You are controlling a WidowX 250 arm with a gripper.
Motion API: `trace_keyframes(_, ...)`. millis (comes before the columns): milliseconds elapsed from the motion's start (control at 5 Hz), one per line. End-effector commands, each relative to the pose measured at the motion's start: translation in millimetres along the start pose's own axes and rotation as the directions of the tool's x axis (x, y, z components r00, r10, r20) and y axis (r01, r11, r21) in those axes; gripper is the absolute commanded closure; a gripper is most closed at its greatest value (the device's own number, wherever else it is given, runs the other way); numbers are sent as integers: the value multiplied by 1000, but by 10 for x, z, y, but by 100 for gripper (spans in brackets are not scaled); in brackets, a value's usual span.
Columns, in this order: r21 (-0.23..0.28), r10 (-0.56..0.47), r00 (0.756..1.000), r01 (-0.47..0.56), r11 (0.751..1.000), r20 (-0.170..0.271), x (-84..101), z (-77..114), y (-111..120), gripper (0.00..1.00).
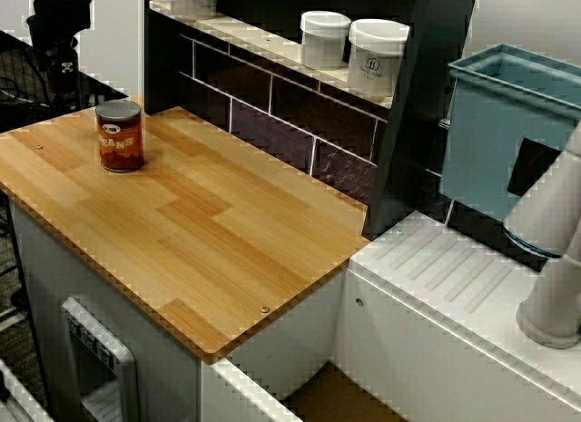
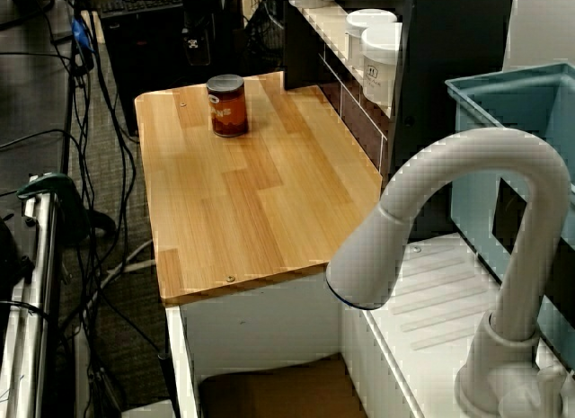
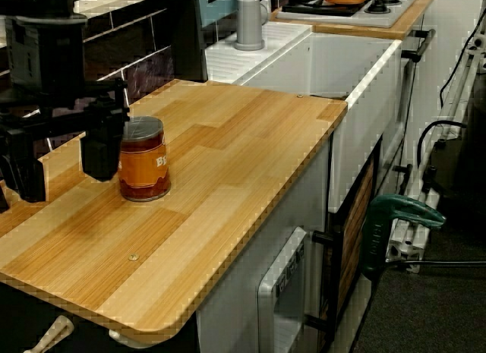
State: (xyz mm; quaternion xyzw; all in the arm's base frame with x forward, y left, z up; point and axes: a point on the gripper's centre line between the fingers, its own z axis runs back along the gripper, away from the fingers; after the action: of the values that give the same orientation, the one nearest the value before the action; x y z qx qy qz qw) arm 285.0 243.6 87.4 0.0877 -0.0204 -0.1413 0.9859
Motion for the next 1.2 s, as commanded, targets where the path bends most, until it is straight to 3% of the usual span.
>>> trace_keyframes(0, 1, -25, 1000, 25, 1000, -8, 224, -64, -261, 0)
trace_keyframes(400, -11, -29, 999, 28, 1000, -17, 358, -134, -326, 0)
trace_keyframes(1000, -105, -114, 992, 118, 987, 45, 273, 138, -668, 0)
